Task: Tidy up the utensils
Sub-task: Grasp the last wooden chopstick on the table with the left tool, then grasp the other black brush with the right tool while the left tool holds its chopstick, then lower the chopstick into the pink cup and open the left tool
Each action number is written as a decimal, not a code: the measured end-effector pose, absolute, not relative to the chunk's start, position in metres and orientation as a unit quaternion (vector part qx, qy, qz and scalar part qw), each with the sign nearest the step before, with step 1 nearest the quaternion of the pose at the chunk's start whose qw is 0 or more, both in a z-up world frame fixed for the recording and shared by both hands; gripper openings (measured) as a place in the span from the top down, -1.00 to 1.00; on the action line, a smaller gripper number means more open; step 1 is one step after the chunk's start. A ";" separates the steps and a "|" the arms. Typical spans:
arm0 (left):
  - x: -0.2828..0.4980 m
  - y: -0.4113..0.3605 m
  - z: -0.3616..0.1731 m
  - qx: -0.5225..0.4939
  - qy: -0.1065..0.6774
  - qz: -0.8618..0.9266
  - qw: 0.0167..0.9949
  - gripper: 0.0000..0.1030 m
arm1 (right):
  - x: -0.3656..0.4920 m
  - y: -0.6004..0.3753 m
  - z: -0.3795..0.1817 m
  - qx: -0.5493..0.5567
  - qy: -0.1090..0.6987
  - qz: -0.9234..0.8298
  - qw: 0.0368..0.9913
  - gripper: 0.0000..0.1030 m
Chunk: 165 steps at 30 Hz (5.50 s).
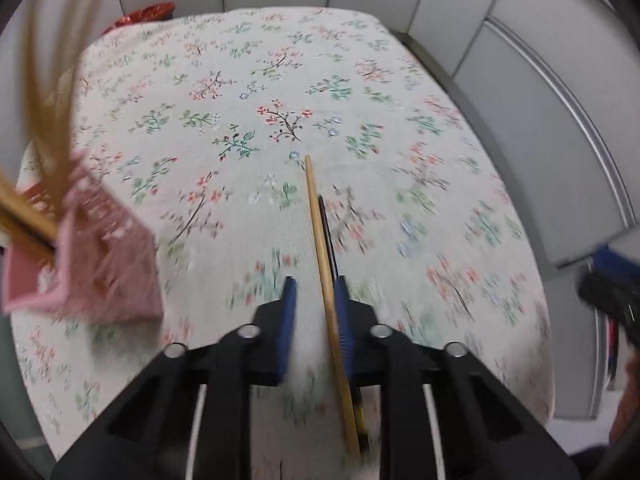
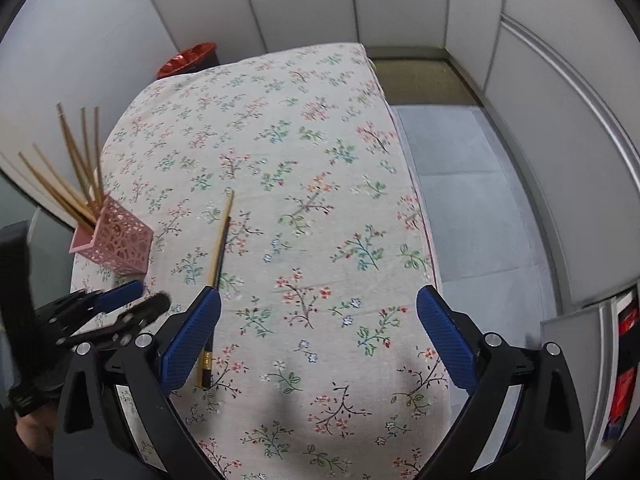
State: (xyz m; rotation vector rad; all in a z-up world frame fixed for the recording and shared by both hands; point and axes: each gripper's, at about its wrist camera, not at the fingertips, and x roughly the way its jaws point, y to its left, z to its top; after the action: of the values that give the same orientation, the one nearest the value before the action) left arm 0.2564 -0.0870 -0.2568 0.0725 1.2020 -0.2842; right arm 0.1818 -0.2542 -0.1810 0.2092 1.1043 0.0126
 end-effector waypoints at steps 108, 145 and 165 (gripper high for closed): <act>0.150 0.073 -0.129 -0.017 0.394 -0.106 0.913 0.89 | 0.285 -0.112 -0.277 -0.024 0.561 0.054 0.826 0.92; 0.136 0.101 -0.029 -0.087 0.133 -0.047 0.986 0.90 | 0.170 -0.143 -0.090 0.075 0.314 0.130 0.938 0.94; 0.199 0.096 -0.089 -0.092 0.251 -0.025 0.963 0.05 | 0.167 -0.138 -0.093 0.089 0.316 0.143 0.934 0.94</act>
State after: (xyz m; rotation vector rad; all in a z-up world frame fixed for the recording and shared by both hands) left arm 0.1988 0.0961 -0.0889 -0.1866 0.5086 -0.0504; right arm 0.1665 -0.1378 -0.0930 0.1819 0.6468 0.2923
